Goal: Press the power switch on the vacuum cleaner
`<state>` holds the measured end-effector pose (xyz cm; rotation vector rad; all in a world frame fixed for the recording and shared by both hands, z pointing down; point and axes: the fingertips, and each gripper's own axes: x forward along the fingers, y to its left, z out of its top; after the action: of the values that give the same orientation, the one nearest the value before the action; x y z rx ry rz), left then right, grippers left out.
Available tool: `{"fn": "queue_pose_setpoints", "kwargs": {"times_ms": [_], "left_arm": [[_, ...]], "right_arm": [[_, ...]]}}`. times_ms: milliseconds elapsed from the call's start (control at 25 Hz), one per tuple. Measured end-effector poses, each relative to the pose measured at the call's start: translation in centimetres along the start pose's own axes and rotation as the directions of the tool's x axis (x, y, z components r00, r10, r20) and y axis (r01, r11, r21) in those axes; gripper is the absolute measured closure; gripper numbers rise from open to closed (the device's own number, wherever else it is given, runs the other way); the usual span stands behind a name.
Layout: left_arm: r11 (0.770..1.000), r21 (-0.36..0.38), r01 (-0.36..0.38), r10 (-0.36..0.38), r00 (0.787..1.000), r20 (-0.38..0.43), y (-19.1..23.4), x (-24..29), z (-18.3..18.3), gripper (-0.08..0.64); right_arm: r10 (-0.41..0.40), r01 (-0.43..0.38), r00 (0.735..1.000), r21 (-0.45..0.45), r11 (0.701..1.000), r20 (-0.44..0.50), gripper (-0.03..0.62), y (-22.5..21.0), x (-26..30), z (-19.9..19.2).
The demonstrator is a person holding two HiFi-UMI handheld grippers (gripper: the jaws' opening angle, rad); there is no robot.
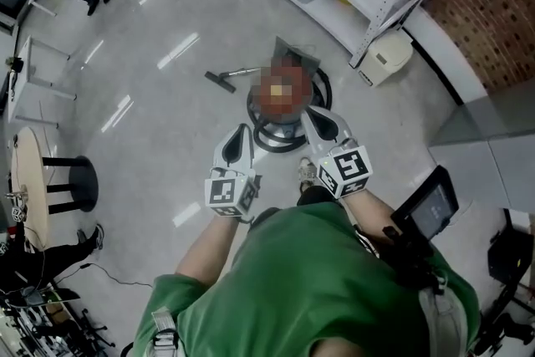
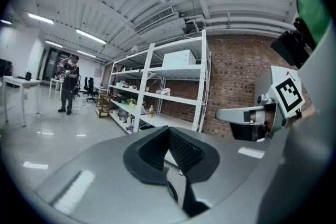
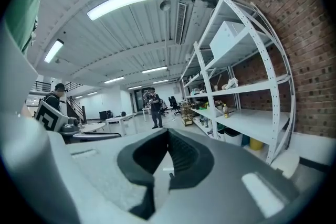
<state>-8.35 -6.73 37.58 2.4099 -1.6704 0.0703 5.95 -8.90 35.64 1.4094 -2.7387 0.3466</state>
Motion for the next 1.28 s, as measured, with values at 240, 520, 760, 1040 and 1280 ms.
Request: {"fn": "queue_pose_setpoints", "kwargs": {"times_ms": [240,520,760,1040,1280], "left_arm": [[0.999,-0.004,-0.040,0.040,0.998,-0.058,0.6,5.8,-0.5,0.554],[0.993,-0.001,-0.119,0.119,0.988,-0.103,3.4,9.8,-2.1,0.554],[0.988,-0.006,-0.154,0.151,0.978,-0.144,6.1,12.5,-5.3,0.554],[0.991,-0.030,-0.130,0.121,0.971,-0.207,8.6,14.9,-8.2,0.554],[0.996,-0.052,-0.077,0.061,0.962,-0.266,11.1,17.7,-11.3,0.554]], "right_arm": [[0.019,-0.018,0.999,0.027,0.999,-0.030,0.591,-4.7,3.5,-0.2],[0.083,-0.079,0.990,0.041,0.996,-0.113,0.591,-7.5,8.0,-1.9],[0.132,-0.126,0.974,0.041,0.991,-0.184,0.591,-8.6,12.2,-5.3],[0.119,-0.114,0.962,0.035,0.993,-0.248,0.591,-9.1,16.3,-7.8],[0.080,-0.073,0.949,0.034,0.997,-0.305,0.591,-9.5,19.8,-10.5]]}}
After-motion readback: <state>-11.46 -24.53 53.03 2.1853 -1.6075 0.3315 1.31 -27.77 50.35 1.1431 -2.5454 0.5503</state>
